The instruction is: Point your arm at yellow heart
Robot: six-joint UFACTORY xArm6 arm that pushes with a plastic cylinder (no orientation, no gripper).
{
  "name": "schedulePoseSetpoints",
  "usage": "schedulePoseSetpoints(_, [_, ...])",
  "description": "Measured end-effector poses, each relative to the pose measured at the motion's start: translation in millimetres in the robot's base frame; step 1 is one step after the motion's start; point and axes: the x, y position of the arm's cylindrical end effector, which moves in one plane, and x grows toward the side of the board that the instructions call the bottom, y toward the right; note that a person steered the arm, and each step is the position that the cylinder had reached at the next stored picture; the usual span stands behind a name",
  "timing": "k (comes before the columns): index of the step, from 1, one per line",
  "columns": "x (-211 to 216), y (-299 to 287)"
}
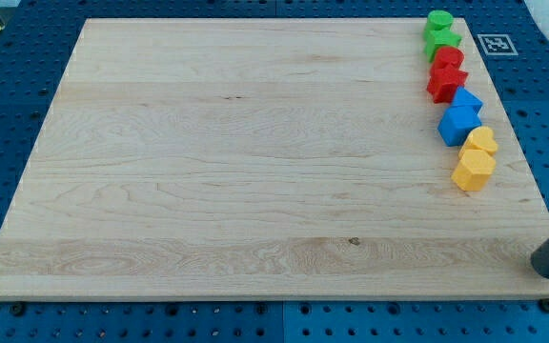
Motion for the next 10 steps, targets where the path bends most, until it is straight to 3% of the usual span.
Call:
schedulePoseSetpoints(3, [-34,20])
schedulePoseSetpoints(7, [-38,23])
schedulePoseSetpoints(9, [-86,23])
schedulePoseSetpoints(10, [-87,10])
